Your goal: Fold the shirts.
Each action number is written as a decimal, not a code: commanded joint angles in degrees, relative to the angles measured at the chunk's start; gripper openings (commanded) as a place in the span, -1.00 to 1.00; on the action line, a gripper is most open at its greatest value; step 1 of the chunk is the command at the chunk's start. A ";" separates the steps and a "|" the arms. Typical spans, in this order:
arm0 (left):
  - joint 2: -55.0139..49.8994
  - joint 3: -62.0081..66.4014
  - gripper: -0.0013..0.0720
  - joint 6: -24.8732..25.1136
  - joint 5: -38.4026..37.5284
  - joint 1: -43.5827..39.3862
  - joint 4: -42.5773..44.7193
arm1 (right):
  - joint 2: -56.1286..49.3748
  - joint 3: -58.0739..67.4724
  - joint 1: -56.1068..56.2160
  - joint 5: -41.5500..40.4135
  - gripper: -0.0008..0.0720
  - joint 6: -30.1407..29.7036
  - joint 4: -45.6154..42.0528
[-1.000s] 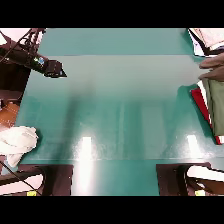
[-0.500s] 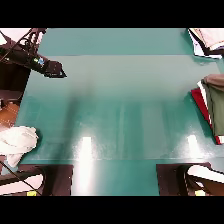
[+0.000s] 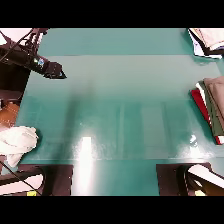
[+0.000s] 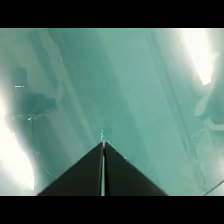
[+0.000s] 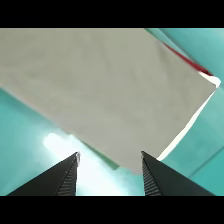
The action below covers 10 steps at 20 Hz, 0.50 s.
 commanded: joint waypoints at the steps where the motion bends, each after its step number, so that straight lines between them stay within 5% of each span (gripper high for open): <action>1: -0.02 0.00 -0.89 0.07 -0.35 -0.02 0.02 | 3.93 -3.67 -0.07 -2.45 0.23 0.61 10.71; 4: -0.02 0.00 -0.89 -0.31 -1.16 -0.02 0.00 | 7.34 -5.79 7.85 -3.39 0.23 0.57 21.92; 8: -0.02 0.00 -0.89 -0.31 -1.07 -0.02 0.00 | 11.69 -8.31 25.68 -5.40 0.09 0.52 24.65; 10: -0.02 0.00 -0.89 -0.31 -1.07 -0.02 0.02 | 13.51 -10.27 35.19 -9.16 -0.92 0.42 24.11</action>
